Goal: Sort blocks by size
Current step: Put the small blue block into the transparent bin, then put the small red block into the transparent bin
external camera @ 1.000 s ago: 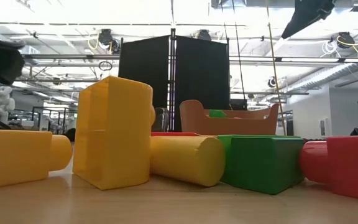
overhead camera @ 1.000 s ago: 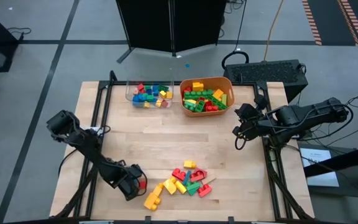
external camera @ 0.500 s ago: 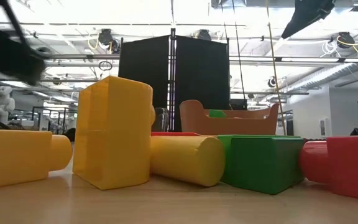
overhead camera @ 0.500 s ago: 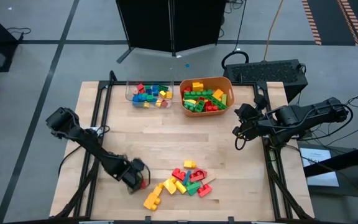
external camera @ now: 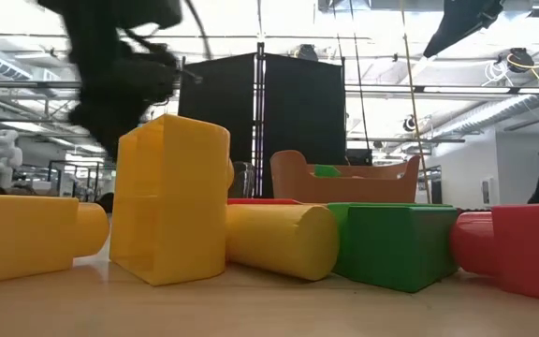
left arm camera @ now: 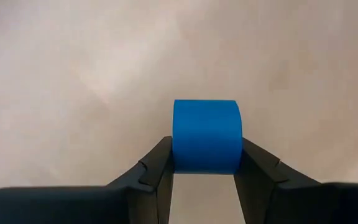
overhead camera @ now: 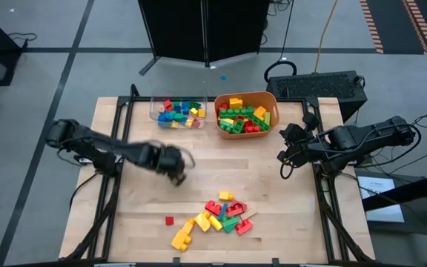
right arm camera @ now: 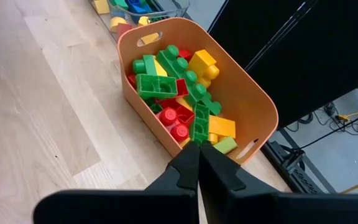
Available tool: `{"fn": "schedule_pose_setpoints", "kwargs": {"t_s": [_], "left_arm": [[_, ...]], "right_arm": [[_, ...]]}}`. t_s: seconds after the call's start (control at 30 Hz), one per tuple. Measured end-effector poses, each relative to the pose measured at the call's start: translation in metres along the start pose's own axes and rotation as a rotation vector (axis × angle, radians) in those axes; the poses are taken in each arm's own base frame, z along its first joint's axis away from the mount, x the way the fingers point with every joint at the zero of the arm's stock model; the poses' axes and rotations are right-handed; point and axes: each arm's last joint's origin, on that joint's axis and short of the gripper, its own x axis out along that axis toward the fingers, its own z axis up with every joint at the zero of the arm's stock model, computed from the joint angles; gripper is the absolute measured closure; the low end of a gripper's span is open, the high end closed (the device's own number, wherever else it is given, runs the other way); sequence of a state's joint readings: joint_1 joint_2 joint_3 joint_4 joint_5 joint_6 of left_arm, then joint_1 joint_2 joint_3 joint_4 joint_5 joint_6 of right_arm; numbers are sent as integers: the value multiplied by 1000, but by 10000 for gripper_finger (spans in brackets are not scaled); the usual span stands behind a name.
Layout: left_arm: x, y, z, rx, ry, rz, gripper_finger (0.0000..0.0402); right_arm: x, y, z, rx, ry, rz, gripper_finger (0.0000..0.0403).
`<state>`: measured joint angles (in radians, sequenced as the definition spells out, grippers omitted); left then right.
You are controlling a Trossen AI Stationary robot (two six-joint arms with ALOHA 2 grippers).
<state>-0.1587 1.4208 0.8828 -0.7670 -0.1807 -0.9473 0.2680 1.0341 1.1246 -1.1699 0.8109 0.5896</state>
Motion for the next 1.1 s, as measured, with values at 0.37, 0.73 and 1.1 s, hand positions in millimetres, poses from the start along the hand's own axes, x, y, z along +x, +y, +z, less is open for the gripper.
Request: {"fn": "schedule_pose_setpoints", "kwargs": {"t_s": [0.37,0.73,1.1], "left_arm": [[-28,71,129,-202,-478,47,276],[-42,141,177,-344,-643,38,261],[-28,139,180,-168,-567,-11,166]], "right_arm": [[0,0,1,8,-6,4,399],[0,1,1,25,-11,8,399],[0,1,1,15,-11,8,399]]}}
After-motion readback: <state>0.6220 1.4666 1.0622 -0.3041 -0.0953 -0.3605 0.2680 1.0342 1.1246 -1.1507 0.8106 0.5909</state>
